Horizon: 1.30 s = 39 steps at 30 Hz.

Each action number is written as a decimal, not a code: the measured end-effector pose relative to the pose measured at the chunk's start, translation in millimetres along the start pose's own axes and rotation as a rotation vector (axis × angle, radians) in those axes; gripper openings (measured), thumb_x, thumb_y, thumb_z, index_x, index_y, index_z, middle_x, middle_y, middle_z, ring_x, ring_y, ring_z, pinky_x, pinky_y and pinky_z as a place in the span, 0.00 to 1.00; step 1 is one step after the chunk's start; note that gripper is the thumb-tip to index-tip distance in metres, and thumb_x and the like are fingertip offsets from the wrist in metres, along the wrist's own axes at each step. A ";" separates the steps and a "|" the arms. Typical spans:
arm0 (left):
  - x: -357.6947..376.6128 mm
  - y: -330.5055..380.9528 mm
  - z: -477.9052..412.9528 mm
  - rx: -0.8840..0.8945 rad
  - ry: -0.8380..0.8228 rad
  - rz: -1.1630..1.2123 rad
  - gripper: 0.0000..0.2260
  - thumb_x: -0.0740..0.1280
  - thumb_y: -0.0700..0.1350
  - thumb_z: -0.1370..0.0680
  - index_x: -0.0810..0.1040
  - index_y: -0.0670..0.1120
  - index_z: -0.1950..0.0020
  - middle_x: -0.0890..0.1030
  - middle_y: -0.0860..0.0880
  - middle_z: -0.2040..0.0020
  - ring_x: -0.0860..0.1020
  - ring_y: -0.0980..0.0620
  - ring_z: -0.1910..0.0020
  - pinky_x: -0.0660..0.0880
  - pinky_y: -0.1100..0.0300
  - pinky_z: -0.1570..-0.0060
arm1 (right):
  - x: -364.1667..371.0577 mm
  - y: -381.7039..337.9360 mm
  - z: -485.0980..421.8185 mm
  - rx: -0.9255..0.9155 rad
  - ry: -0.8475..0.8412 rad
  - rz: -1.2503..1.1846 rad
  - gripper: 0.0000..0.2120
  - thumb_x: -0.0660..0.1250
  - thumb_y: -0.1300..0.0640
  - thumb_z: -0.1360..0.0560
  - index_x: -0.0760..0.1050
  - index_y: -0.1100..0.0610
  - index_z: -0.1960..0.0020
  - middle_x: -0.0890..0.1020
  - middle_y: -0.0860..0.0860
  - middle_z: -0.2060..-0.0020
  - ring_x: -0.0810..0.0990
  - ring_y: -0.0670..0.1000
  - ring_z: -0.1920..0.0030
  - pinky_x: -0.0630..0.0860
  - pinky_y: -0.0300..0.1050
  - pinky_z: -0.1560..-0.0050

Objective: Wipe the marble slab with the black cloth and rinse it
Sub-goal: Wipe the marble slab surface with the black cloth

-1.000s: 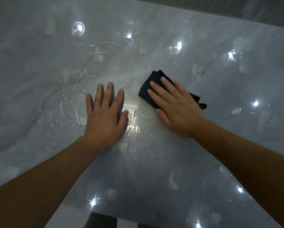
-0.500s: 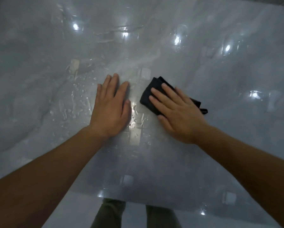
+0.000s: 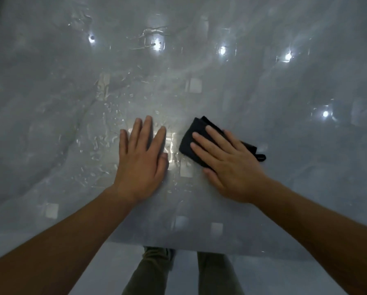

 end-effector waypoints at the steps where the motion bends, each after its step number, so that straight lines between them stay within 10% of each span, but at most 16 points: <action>1: 1.0 -0.7 2.0 0.009 -0.002 -0.015 0.27 0.49 0.54 0.18 0.56 0.48 0.19 0.49 0.42 0.17 0.44 0.42 0.19 0.42 0.38 0.23 | -1.5 13.4 -0.7 0.036 -0.005 0.007 0.28 0.50 0.45 0.17 0.57 0.53 0.19 0.58 0.52 0.19 0.51 0.57 0.19 0.51 0.61 0.21; 7: 9.8 -4.5 4.8 0.031 -0.003 -0.071 0.28 0.49 0.55 0.17 0.51 0.49 0.18 0.46 0.43 0.17 0.41 0.43 0.19 0.42 0.37 0.23 | -25.7 79.9 -44.6 0.580 0.099 -0.096 0.31 0.44 0.42 0.17 0.48 0.52 0.18 0.49 0.51 0.18 0.43 0.56 0.18 0.43 0.59 0.20; 16: 6.4 -0.8 5.7 0.010 -0.002 -0.066 0.29 0.51 0.55 0.19 0.53 0.49 0.18 0.48 0.43 0.17 0.43 0.43 0.19 0.43 0.37 0.23 | 11.7 -26.0 37.4 0.010 -0.002 0.008 0.29 0.53 0.43 0.18 0.57 0.51 0.19 0.56 0.51 0.19 0.49 0.58 0.19 0.51 0.62 0.21; 23: 2.9 3.4 5.1 -0.015 0.004 -0.064 0.31 0.50 0.56 0.21 0.56 0.48 0.19 0.50 0.43 0.17 0.45 0.42 0.19 0.43 0.38 0.23 | -12.0 86.2 8.7 0.605 0.117 -0.119 0.31 0.44 0.41 0.17 0.50 0.54 0.18 0.51 0.53 0.18 0.45 0.58 0.18 0.44 0.61 0.20; 33: 6.1 12.2 15.9 -0.123 0.018 -0.145 0.29 0.49 0.57 0.19 0.53 0.50 0.18 0.49 0.42 0.17 0.46 0.41 0.19 0.42 0.36 0.24 | 20.6 -35.1 58.6 0.205 0.099 -0.123 0.29 0.52 0.43 0.17 0.57 0.54 0.19 0.56 0.53 0.19 0.49 0.58 0.18 0.48 0.64 0.21; 39: 5.3 32.4 45.0 -0.131 0.029 -0.081 0.29 0.51 0.56 0.21 0.61 0.47 0.22 0.56 0.38 0.20 0.52 0.37 0.20 0.47 0.35 0.24 | 16.2 18.5 93.6 0.522 0.139 -0.170 0.29 0.50 0.46 0.16 0.54 0.55 0.18 0.54 0.53 0.18 0.48 0.58 0.18 0.50 0.63 0.21</action>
Point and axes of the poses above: each hand's wrist, its own z-axis away from the middle knuckle, its own x-axis out of the palm, y = z × x, the point moved 6 cm from there along -z, towards the middle knuckle
